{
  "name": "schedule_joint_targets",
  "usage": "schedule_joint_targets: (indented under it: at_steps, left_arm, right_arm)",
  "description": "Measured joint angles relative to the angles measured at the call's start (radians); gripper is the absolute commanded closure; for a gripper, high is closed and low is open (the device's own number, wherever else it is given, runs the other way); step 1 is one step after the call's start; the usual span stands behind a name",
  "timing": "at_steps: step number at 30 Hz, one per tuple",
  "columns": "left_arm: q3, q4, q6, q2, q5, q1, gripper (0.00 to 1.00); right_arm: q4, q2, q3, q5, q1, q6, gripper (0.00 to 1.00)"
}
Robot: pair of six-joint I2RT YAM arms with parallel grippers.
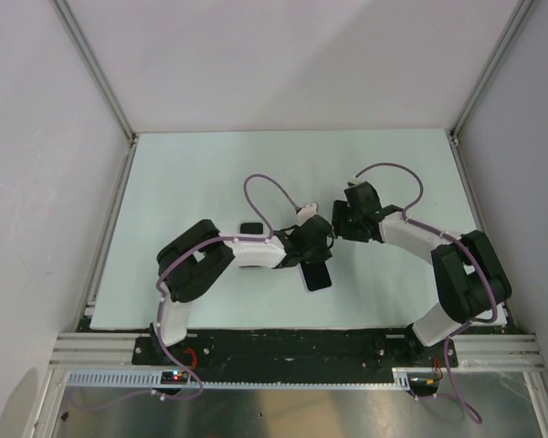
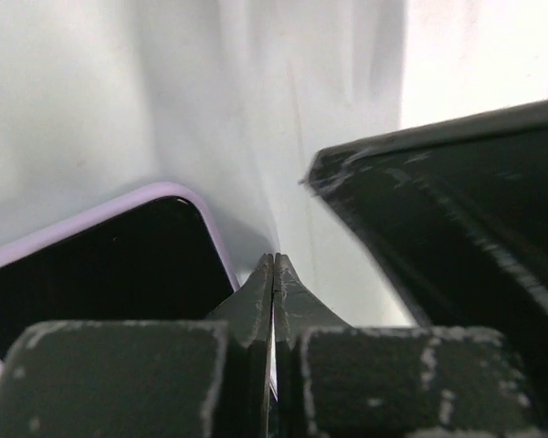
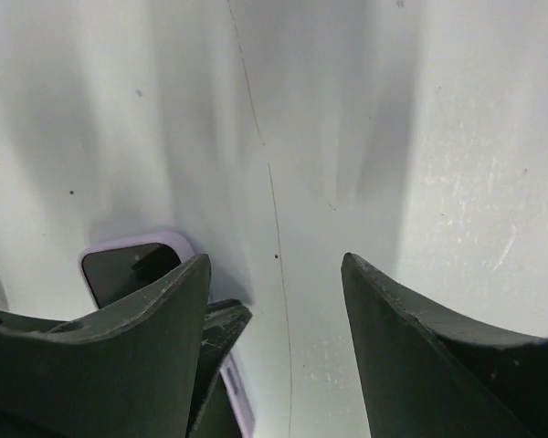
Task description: Put the phone into the phone case
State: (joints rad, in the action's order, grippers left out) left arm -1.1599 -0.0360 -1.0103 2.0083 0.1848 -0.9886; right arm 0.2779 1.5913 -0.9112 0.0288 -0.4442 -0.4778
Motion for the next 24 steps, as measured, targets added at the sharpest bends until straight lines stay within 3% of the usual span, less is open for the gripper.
schedule_joint_targets:
  at_steps: [3, 13, 19, 24]
  left_arm:
    - [0.007, 0.069, 0.03, -0.039, -0.011, 0.014, 0.94]
    - [0.007, 0.371, 0.199, -0.196, -0.014, 0.132, 0.59]
    - [0.047, 0.389, 0.226, -0.374, -0.026, 0.22, 0.52]
    - [0.206, 0.388, 0.224, -0.547, -0.032, 0.286, 0.53]
  right_arm:
    - [0.0, -0.027, 0.0, -0.009, 0.003, -0.003, 0.34]
    - [-0.025, -0.2, 0.078, -0.039, -0.002, -0.051, 0.19]
    - [-0.021, -0.222, 0.123, 0.005, -0.177, -0.108, 0.18]
    - [-0.027, -0.193, 0.124, 0.086, -0.363, -0.181, 0.25]
